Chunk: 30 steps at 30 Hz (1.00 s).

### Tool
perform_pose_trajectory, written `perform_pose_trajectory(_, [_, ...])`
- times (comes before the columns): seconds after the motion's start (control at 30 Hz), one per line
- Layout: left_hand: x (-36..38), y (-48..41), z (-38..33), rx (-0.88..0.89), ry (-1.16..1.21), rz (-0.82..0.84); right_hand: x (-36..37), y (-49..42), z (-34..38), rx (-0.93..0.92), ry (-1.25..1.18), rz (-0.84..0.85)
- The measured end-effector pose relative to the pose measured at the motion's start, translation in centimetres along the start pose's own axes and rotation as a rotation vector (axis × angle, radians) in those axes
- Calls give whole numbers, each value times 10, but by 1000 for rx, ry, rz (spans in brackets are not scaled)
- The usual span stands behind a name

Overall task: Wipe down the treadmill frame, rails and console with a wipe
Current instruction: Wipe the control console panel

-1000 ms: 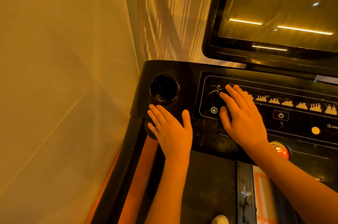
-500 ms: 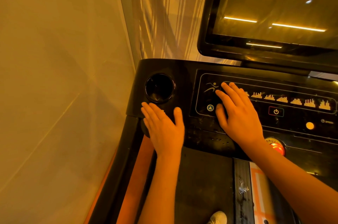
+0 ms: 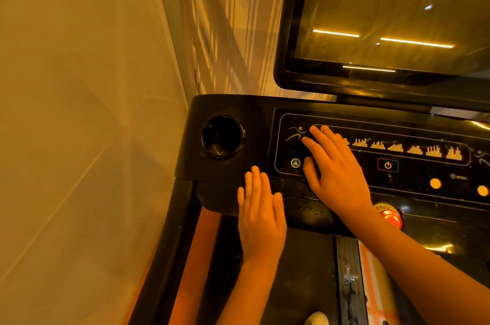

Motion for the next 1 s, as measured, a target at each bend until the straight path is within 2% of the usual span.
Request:
perform_pose_trajectory(0.17, [-2,-30,-3,188,-249,77,1,-1,0,-2,6,6])
perform_pose_trajectory(0.37, [-6,-13,6,245,-301,100,0,-1,1,-6,-7,2])
perform_pose_trajectory(0.5, [-3,-45,-4,324,-341,158,1,-2,-1,-5,-8,13])
perform_pose_trajectory(0.63, [3,-85,-16,258,-332,184,1,0,-1,4,-11,25])
perform_pose_trajectory(0.73, [4,-72,-13,206,-335,149,2,1,-1,2,-14,21])
perform_pose_trajectory(0.83, [1,-53,-10,220,-347,159,1,-1,0,-1,-10,25])
perform_pose_trajectory(1.0, [2,-110,-26,256,-360,207,2,-1,-1,10,-18,46])
Point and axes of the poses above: each hand's wrist, its own y-axis away from the middle knuckle, its own x-axis out of the palm, z = x × y, the point moved 6 cm from there along -y, towards the middle knuckle, and after that the axes turned 2 degrees about -y, right-handed, at the moved point
